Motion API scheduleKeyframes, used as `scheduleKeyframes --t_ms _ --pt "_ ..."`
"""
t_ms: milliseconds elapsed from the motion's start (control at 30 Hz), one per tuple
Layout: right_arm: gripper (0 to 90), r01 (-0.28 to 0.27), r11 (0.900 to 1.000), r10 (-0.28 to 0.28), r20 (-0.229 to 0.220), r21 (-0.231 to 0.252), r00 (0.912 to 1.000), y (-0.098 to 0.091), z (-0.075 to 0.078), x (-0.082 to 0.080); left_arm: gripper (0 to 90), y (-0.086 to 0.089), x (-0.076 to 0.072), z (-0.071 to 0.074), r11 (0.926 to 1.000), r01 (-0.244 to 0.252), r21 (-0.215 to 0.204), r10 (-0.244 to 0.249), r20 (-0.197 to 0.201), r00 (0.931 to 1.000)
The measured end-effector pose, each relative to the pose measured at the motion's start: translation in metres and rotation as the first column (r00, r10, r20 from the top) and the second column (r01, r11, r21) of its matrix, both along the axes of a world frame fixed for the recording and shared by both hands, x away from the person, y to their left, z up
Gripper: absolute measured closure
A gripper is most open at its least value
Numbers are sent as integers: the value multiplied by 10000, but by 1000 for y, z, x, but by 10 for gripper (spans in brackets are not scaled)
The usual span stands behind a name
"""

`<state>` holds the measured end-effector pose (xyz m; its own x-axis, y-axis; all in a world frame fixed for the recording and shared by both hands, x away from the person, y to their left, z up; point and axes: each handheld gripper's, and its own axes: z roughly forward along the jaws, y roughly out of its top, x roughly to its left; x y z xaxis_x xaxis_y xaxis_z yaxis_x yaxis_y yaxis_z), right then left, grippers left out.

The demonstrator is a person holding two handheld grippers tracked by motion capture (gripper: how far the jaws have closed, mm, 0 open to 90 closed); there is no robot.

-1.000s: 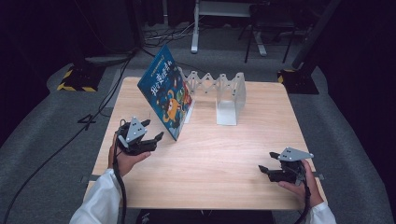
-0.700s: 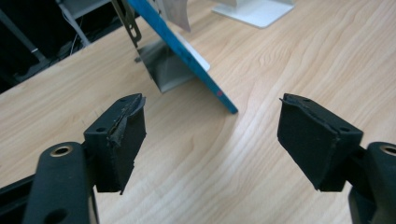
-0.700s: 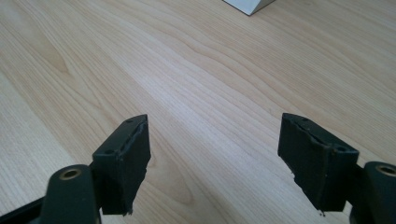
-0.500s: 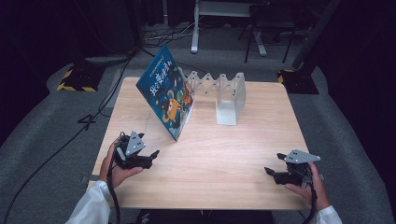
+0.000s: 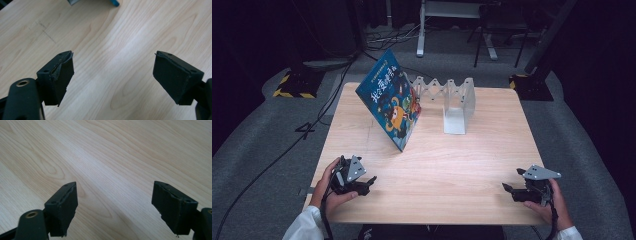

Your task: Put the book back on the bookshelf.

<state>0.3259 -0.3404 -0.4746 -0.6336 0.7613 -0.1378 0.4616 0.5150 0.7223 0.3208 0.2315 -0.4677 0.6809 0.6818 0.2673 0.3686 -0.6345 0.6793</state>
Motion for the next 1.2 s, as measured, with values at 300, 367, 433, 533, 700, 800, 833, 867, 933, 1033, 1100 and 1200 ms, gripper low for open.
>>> scheduleKeyframes --t_ms 300,367,433,533,700,800,833,867,933,1033,1100,1200 --pt "215 435 9990 -433 -198 74 9989 -18 -13 -6 175 16 -11 -18 9997 -222 -127 213 -662 9976" --pt "215 618 9979 -613 -281 180 9977 -23 -16 -8 173 19 -13 -22 9994 -279 -210 260 -857 9960" --pt "215 726 9971 -719 -311 218 9969 -25 -17 -8 173 23 -14 -27 9987 -351 -368 309 -1098 9935" --pt "215 978 9944 -963 -375 410 9946 -33 -21 -10 173 30 -15 -31 9957 -439 -817 326 -1350 9903" --pt "215 1217 9906 -1188 -491 622 9917 -37 -24 -10 172 39 -15 -37 9811 -922 -1702 590 -1905 9799" --pt "204 1216 9880 -1157 -653 951 9911 -40 -28 -9 171 43 -14 -37 9778 -1088 -1791 713 -2038 9764" --pt "198 1260 9861 -1189 -693 1079 9905 -41 -29 -9 170 43 -15 -37 9776 -1087 -1800 713 -2029 9766" --pt "192 1289 9852 -1215 -700 1126 9901 -41 -30 -9 170 43 -15 -37 9776 -1091 -1800 713 -2044 9763" --pt "190 1334 9846 -1261 -693 1131 9896 -41 -30 -9 169 43 -16 -38 9755 -1199 -1844 802 -2094 9745" --pt "183 1387 9838 -1314 -697 1138 9889 -41 -30 -9 167 43 -16 -38 9743 -1254 -1870 847 -2118 9736" --pt "182 1400 9837 -1326 -702 1131 9887 -41 -30 -9 166 44 -16 -38 9753 -1243 -1828 850 -2087 9743" --pt "182 1387 9838 -1314 -703 1132 9888 -41 -30 -9 166 44 -16 -37 9755 -1234 -1824 841 -2097 9742"
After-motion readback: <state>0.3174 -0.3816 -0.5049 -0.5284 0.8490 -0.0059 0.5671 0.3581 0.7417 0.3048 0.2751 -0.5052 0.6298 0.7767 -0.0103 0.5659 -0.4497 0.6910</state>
